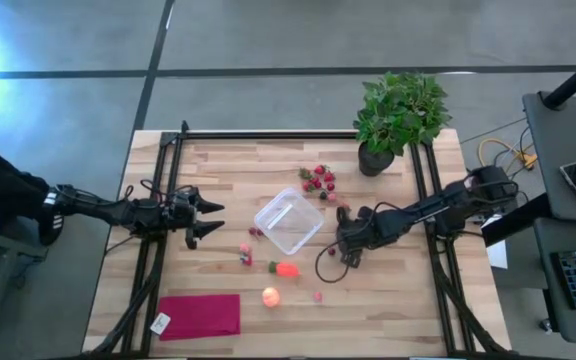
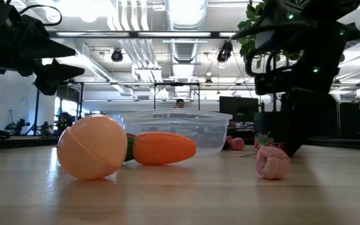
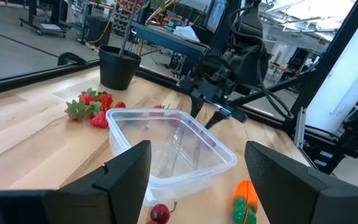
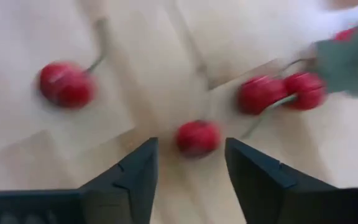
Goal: Pick and placing Produce into tupperware
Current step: Put the red cherry into the transparent container
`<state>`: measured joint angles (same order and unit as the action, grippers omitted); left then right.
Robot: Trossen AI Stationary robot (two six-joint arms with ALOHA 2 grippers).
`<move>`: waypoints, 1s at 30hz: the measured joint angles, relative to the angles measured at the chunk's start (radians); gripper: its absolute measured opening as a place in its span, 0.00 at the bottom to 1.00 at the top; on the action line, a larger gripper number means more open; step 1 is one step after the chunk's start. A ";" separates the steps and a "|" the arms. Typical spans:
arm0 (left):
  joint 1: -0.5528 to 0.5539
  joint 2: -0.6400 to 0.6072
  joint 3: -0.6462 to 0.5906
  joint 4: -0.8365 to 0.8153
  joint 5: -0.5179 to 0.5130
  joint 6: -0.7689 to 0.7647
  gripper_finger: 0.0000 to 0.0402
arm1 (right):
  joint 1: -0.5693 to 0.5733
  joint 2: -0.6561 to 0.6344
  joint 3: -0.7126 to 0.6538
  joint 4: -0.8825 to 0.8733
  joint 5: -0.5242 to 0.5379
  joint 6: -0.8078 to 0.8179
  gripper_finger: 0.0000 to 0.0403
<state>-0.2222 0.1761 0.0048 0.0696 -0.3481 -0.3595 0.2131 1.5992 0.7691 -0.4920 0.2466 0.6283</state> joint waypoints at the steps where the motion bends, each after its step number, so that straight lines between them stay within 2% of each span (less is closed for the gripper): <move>1: 0.000 -0.001 0.000 0.000 0.000 0.000 0.61 | -0.006 -0.003 -0.001 -0.002 0.007 0.002 0.41; 13: 0.000 -0.001 0.000 0.000 0.000 0.000 0.61 | -0.067 0.014 -0.004 0.011 -0.034 0.002 0.39; 25: 0.000 0.000 0.000 0.000 0.000 0.000 0.61 | -0.077 -0.004 0.000 0.009 -0.043 0.014 0.18; 30: 0.000 0.000 0.000 0.000 0.000 0.000 0.61 | -0.071 -0.005 0.037 -0.013 -0.045 0.014 0.15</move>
<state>-0.2222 0.1757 0.0048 0.0696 -0.3483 -0.3592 0.1425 1.5944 0.8063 -0.5052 0.2013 0.6426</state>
